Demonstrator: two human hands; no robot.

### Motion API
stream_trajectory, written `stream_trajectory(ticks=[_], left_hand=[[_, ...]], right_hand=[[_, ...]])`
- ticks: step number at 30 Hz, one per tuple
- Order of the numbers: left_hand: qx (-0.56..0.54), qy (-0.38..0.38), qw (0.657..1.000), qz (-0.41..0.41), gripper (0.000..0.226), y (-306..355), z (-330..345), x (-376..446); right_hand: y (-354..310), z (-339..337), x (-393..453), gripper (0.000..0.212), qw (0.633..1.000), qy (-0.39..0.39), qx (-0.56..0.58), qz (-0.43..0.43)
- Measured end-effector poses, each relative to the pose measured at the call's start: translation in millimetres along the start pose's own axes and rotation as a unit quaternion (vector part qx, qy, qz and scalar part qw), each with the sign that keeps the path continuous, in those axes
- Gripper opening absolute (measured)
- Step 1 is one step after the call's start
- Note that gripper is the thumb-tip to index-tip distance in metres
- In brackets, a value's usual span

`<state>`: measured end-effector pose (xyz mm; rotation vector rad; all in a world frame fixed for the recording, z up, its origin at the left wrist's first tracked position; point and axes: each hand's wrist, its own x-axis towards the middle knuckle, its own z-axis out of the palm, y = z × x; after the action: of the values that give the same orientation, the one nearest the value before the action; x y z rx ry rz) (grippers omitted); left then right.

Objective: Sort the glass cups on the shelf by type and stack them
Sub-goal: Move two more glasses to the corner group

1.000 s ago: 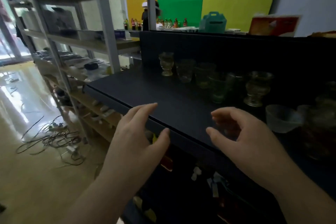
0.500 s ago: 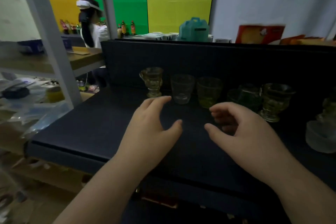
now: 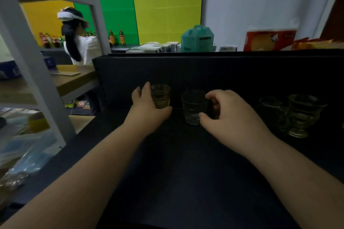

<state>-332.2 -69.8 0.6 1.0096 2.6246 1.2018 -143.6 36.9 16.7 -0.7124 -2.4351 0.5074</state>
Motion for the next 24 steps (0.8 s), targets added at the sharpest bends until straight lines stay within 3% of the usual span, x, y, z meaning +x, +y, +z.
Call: stream_trajectory(ticks=[5, 13, 21, 24], left_hand=[[-0.003, -0.010, 1.000, -0.012, 0.110, -15.8, 4.3, 31.1], [-0.071, 0.007, 0.997, 0.033, 0.100, -24.3, 9.4, 50.5], [-0.119, -0.024, 0.992, 0.039, 0.101, -25.0, 2.2, 45.5], [-0.125, -0.039, 0.990, 0.053, 0.078, -23.8, -7.5, 30.4]], right_hand=[[-13.8, 22.0, 22.2, 0.058, 0.996, -0.031, -0.065, 0.049], [-17.5, 45.1, 43.3, 0.061, 0.989, -0.025, -0.115, 0.093], [-16.6, 56.8, 57.2, 0.088, 0.989, -0.033, -0.082, 0.121], [-18.5, 59.9, 64.5, 0.099, 0.986, -0.019, -0.058, 0.156]])
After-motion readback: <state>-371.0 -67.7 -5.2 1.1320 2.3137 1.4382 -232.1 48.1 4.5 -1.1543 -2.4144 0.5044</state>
